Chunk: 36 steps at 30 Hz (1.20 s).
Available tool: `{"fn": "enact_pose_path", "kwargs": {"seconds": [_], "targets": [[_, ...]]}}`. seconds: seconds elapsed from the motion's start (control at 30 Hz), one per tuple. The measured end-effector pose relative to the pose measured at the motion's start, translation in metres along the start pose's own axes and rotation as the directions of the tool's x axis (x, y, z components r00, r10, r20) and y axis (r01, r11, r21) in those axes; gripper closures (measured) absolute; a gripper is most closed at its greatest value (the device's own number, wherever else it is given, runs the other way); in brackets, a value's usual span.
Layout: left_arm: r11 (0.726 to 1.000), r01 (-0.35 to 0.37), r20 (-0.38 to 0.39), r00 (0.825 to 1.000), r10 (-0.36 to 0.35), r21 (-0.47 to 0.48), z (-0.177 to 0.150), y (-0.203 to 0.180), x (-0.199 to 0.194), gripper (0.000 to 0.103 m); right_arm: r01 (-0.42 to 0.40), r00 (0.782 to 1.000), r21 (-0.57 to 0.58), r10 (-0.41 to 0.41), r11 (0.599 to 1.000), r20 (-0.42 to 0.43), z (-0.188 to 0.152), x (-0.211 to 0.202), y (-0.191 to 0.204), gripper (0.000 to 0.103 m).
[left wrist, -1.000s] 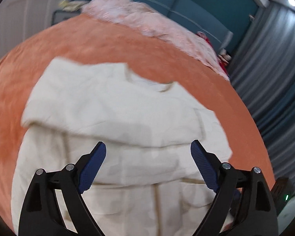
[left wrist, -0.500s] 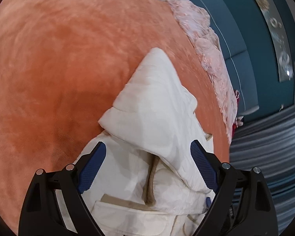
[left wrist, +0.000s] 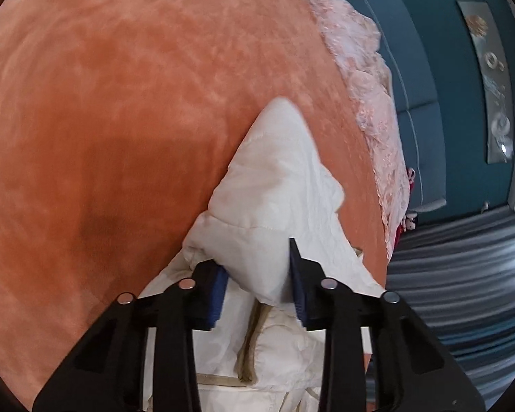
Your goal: Fold large clothes
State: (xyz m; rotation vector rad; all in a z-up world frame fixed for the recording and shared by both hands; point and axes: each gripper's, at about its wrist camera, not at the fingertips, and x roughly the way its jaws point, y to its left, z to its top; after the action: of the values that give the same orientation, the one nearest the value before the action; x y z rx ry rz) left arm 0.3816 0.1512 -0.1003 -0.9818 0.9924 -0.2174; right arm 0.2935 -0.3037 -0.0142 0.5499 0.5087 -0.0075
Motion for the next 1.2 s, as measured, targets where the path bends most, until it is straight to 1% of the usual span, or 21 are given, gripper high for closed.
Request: {"fn": "enact_pose_path", "kwargs": {"seconds": [0.07,0.13,0.17,0.23,0.3,0.33,0.4,0.47,0.53,0.67,0.77,0.83,0.9,0.97,1.0,1.03,1.07,1.1,1.13,1.17,1.2], "targets": [[0.998,-0.002,-0.001,1.000,0.002,0.069,-0.003,-0.010,-0.006,0.081,-0.005,0.999,-0.030,0.007,1.000,0.054,0.009,-0.028,0.003,0.099],[0.982,-0.062,0.016,0.998,0.060,0.178,-0.013,-0.025,-0.007,0.087,0.023,0.997,-0.064,-0.018,0.998,0.072,0.006,-0.045,-0.001,0.099],[0.967,-0.110,0.032,0.994,0.106,0.230,-0.022,-0.030,-0.006,0.088,0.063,0.996,-0.099,-0.056,0.993,0.064,-0.002,-0.048,-0.005,0.099],[0.940,-0.191,0.059,0.982,0.182,0.281,-0.035,-0.030,0.001,0.090,0.158,0.987,-0.158,-0.160,0.975,-0.001,-0.025,-0.035,-0.019,0.099],[0.906,-0.274,0.083,0.962,0.262,0.322,-0.049,-0.027,0.014,0.091,0.205,0.974,-0.157,-0.217,0.966,-0.060,-0.043,-0.021,-0.037,0.099],[0.894,-0.298,0.089,0.954,0.285,0.334,-0.054,-0.025,0.019,0.091,0.232,0.965,-0.148,-0.247,0.961,-0.093,-0.055,-0.013,-0.050,0.099],[0.867,-0.337,0.120,0.941,0.315,0.367,-0.064,-0.022,0.024,0.091,0.247,0.957,-0.134,-0.263,0.960,-0.122,-0.069,-0.007,-0.063,0.099],[0.835,-0.369,0.159,0.929,0.333,0.409,-0.073,-0.021,0.026,0.091,0.255,0.952,-0.129,-0.272,0.958,-0.143,-0.082,-0.004,-0.071,0.099],[0.810,-0.390,0.185,0.921,0.343,0.439,-0.079,-0.020,0.029,0.091,0.259,0.949,-0.123,-0.276,0.958,-0.155,-0.088,-0.001,-0.074,0.099],[0.772,-0.418,0.235,0.908,0.345,0.479,-0.087,-0.019,0.037,0.090,0.267,0.942,-0.121,-0.286,0.956,-0.175,-0.095,0.010,-0.078,0.099],[0.729,-0.452,0.287,0.892,0.350,0.514,-0.096,-0.022,0.043,0.089,0.268,0.941,-0.118,-0.286,0.956,-0.179,-0.099,0.015,-0.080,0.099],[0.711,-0.468,0.310,0.883,0.353,0.525,-0.100,-0.022,0.046,0.089,0.264,0.942,-0.116,-0.281,0.958,-0.182,-0.102,0.016,-0.082,0.099],[0.686,-0.493,0.334,0.869,0.364,0.535,-0.104,-0.024,0.048,0.089,0.252,0.944,-0.103,-0.268,0.962,-0.193,-0.102,0.018,-0.086,0.100],[0.664,-0.515,0.353,0.857,0.376,0.542,-0.107,-0.028,0.050,0.088,0.224,0.953,-0.069,-0.234,0.972,-0.195,-0.101,0.016,-0.091,0.098],[0.664,-0.514,0.353,0.857,0.375,0.543,-0.106,-0.030,0.049,0.088,0.197,0.960,-0.037,-0.200,0.980,-0.196,-0.099,0.013,-0.095,0.098],[0.663,-0.512,0.348,0.859,0.377,0.546,-0.105,-0.031,0.046,0.086,0.165,0.966,0.013,-0.159,0.986,-0.201,-0.096,0.005,-0.101,0.096],[0.654,-0.514,0.338,0.858,0.387,0.555,-0.104,-0.034,0.041,0.083,0.158,0.967,0.044,-0.146,0.986,-0.207,-0.094,-0.002,-0.104,0.088],[0.640,-0.520,0.337,0.854,0.396,0.566,-0.103,-0.037,0.035,0.077,0.169,0.966,0.075,-0.151,0.983,-0.210,-0.092,-0.013,-0.106,0.074],[0.621,-0.523,0.338,0.852,0.400,0.584,-0.105,-0.041,0.027,0.073,0.206,0.963,0.094,-0.185,0.974,-0.194,-0.090,-0.031,-0.107,0.072],[0.605,-0.525,0.341,0.851,0.400,0.599,-0.106,-0.044,0.016,0.071,0.252,0.959,0.089,-0.237,0.964,-0.157,-0.087,-0.051,-0.104,0.072],[0.586,-0.527,0.345,0.849,0.401,0.615,-0.107,-0.049,0.002,0.069,0.273,0.956,0.068,-0.262,0.960,-0.132,-0.085,-0.062,-0.100,0.072]]}}
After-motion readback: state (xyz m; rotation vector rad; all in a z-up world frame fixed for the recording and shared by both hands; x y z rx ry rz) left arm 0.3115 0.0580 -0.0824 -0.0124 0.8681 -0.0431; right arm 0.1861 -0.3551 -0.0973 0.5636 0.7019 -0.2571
